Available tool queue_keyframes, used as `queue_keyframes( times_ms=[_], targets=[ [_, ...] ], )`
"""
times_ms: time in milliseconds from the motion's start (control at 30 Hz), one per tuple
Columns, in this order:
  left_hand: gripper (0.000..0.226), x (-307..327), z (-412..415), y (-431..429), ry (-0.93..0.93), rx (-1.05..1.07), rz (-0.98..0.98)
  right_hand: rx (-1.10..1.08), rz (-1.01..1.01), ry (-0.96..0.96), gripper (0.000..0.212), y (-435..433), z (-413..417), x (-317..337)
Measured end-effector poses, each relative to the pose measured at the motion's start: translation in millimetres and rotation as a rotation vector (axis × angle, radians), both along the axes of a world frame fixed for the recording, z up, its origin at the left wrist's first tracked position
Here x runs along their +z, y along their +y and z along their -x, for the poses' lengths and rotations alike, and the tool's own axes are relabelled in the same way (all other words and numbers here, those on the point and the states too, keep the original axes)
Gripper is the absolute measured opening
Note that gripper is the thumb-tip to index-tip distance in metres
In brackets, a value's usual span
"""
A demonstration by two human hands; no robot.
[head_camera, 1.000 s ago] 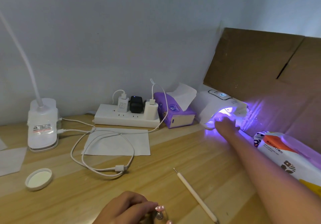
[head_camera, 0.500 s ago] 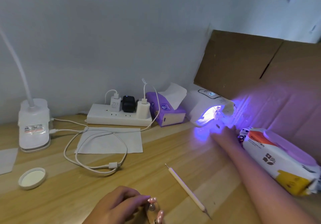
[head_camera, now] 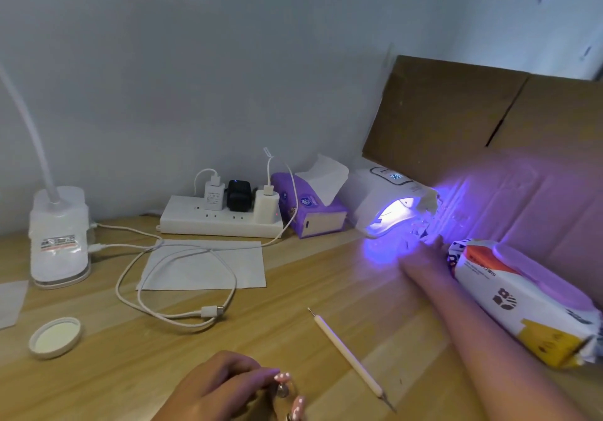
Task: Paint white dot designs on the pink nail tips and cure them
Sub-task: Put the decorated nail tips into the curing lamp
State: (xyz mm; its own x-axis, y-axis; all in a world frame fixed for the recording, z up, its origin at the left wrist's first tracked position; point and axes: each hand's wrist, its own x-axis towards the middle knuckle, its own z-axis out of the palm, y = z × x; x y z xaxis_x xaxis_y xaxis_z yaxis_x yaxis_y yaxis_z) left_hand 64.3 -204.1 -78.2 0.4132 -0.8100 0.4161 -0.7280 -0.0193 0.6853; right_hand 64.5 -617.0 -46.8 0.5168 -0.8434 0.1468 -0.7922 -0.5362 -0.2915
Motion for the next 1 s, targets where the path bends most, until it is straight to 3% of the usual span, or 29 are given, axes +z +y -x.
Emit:
queue_keyframes(
  times_ms=[133, 267, 300, 367, 600, 733, 800, 867, 900, 1000],
  targets=[
    [0.028, 21.9, 2.3, -10.3, -0.044, 0.1, -0.089, 0.09, -0.033, -0.116, 0.039, 1.8, 2.7, 3.3],
    [0.025, 21.8, -3.0, -11.2, -0.046, 0.047, -0.089, 0.06, -0.06, -0.138, 0.036, -2.2, 3.4, 2.5],
    [0.025, 17.0, -6.3, -14.4, -0.131, 0.097, -0.014, 0.062, -0.074, -0.136, 0.036, -3.7, 3.4, 2.5],
    [0.028, 21.9, -0.1, -17.4, -0.131, 0.072, -0.073, 0.065, -0.085, -0.156, 0.037, -6.9, 2.8, 1.8],
    [0.027, 8.1, -4.5, -18.7, -0.194, 0.1, 0.029, -0.021, -0.109, -0.141, 0.048, -15.8, -11.0, -3.2],
    [0.024, 13.6, -2.8, -16.7, -0.03, 0.176, 0.079, -0.061, -0.021, -0.057, 0.051, -10.1, -15.9, -6.5],
    [0.044, 5.5, 0.2, -12.8, 0.036, 0.134, 0.103, -0.055, 0.002, -0.057, 0.049, -9.0, -12.8, -7.4],
    [0.021, 7.8, -6.4, -16.9, -0.161, 0.081, -0.015, -0.03, 0.026, -0.059, 0.045, -11.6, -9.3, -7.7],
    [0.025, 14.3, -3.3, -15.8, -0.176, 0.076, -0.098, -0.01, 0.041, -0.057, 0.043, -14.2, -8.5, -7.7],
    [0.031, 10.5, -2.1, -17.0, -0.171, 0.108, -0.076, 0.011, 0.045, -0.041, 0.04, -20.4, -11.2, -7.0]
  ],
)
